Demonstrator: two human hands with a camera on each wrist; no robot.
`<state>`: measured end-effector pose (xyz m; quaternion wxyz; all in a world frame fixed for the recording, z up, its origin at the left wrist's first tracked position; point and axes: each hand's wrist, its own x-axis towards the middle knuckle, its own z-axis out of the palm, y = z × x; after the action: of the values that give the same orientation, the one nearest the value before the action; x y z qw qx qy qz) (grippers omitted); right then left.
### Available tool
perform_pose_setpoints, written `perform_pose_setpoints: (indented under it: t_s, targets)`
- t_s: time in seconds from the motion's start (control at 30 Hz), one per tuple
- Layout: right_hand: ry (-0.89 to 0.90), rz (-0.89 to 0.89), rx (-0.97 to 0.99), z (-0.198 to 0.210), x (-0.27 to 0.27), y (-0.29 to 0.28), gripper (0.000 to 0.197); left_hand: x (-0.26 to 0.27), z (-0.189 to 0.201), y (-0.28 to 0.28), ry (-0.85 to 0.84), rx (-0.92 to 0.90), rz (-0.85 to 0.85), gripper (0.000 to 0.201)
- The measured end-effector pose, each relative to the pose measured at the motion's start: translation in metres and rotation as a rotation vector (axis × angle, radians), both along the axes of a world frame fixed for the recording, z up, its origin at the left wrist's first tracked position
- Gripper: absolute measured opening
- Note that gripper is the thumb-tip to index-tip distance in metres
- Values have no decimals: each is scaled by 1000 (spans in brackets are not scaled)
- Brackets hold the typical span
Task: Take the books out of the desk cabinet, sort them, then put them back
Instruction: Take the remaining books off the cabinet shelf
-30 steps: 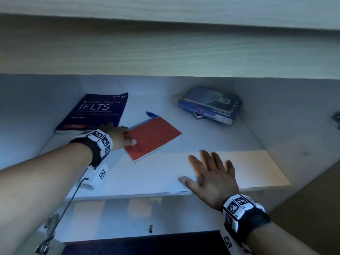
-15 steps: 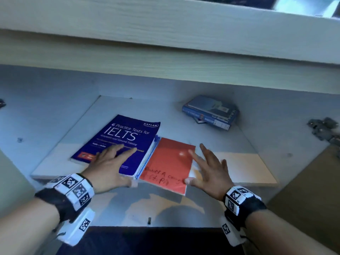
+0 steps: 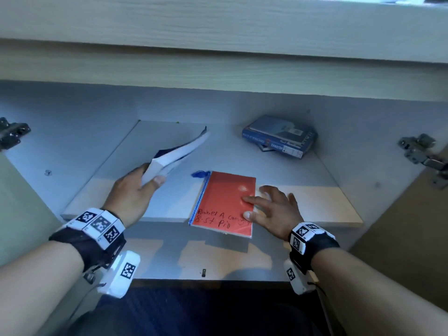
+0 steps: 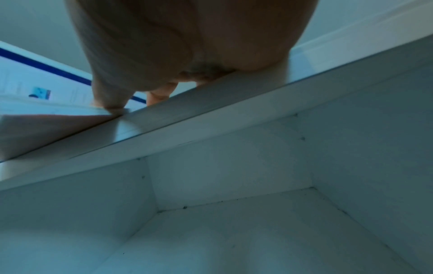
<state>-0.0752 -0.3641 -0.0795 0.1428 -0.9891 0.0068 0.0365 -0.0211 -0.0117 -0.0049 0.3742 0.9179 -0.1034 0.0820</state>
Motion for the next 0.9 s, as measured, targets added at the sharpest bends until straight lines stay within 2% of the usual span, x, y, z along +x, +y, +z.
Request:
perform_pose_setpoints:
  t_s: [0.1,0.17,0.23,0.33,0.4,0.47,0.5,0.6,0.67,0.77,0.9]
  targets:
    - [-1,-1,-51,1,1,8,69,-14,-10,-29,6,-72,-51,33]
    - [-3,5,-69,5,6,28,64,-22,-23,-47,40,-13,-152,39]
    - [-8,8,-44,8,13,44,52,-29,-36,-61,107,191,-269,54]
    - [42,18,189,27,20,31,35,-31,-45,-75,196,603,-366,86]
    - [78,18,295,45,25,3,24,-29,-46,-80,222,768,-368,108]
    - [33,-51,298,66,35,-25,20,-25,-52,-85,188,842,-337,115]
    - [-3,-98,275,77,45,-38,25,-21,-55,-87,163,847,-314,115]
    - [-46,-214,110,101,78,-70,61,-7,-66,-94,90,832,-263,112]
    - [-74,-231,-35,110,97,-83,74,2,-70,-99,69,814,-265,109]
    - [-86,-240,-251,103,124,-92,86,12,-75,-102,82,824,-303,110]
    - [8,-224,-322,80,170,-95,107,17,-80,-97,110,810,-341,104]
